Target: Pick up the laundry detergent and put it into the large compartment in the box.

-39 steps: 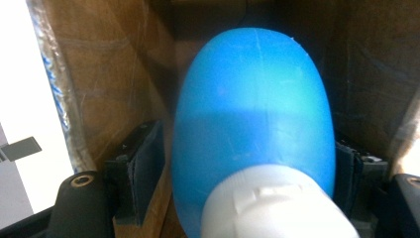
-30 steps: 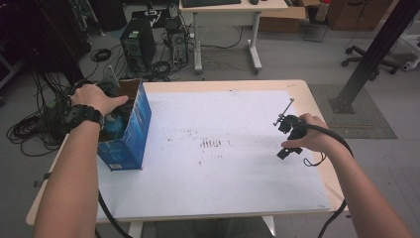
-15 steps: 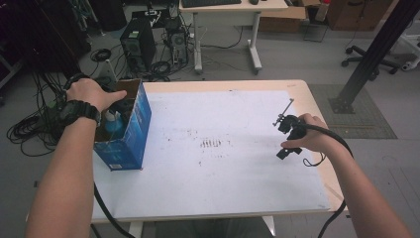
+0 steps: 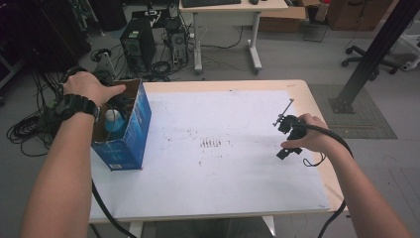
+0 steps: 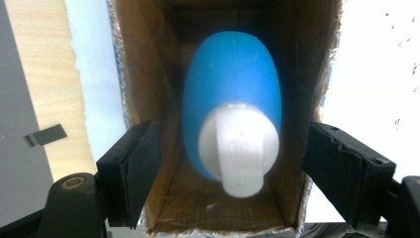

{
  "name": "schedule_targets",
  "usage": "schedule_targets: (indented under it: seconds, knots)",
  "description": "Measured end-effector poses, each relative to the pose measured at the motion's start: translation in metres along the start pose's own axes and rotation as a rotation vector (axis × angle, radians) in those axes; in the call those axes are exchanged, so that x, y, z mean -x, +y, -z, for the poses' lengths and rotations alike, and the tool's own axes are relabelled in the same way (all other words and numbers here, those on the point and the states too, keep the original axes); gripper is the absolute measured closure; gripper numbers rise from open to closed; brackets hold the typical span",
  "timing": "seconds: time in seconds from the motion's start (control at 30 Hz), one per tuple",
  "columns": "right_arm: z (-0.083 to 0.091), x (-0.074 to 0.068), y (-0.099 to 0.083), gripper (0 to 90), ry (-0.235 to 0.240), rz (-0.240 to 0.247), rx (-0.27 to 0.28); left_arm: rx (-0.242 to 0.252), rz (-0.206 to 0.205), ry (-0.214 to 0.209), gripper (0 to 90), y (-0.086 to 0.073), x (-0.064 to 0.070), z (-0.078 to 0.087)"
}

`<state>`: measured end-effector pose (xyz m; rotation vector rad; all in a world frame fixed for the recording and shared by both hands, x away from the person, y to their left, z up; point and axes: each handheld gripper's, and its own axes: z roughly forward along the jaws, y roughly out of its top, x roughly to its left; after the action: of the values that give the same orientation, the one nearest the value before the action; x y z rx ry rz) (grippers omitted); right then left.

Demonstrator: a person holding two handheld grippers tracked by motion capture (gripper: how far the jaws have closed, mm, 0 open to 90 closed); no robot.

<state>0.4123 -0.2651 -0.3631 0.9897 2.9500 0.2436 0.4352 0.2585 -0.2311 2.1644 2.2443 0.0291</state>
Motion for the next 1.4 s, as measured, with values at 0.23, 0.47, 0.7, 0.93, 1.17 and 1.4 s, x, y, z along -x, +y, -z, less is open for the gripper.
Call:
schedule_targets:
  seconds: [0.23, 0.47, 0.7, 0.93, 1.17, 1.4]
  knots:
    - [0.001, -0.002, 0.001, 15.5, 0.002, 0.001, 0.001, 0.013, -0.004, 0.001, 22.3, -0.001, 0.003, 0.009]
    - [0.001, -0.002, 0.001, 15.5, 0.000, 0.004, 0.005, 0.023, -0.012, 0.006, 21.7, -0.001, 0.006, 0.016]
    - [0.001, -0.003, 0.002, 15.5, 0.001, 0.006, 0.006, 0.040, -0.025, 0.011, 20.6, -0.002, 0.010, 0.026]
    - [0.003, -0.004, 0.003, 15.5, 0.000, 0.008, 0.007, 0.056, -0.051, 0.016, 19.9, -0.004, 0.020, 0.033]
    - [0.004, -0.004, 0.002, 15.5, -0.002, 0.009, 0.008, 0.062, -0.068, 0.012, 19.7, -0.003, 0.030, 0.038]
    - [0.005, -0.004, 0.002, 15.5, -0.002, 0.007, 0.010, 0.072, -0.094, 0.014, 19.7, -0.003, 0.042, 0.042]
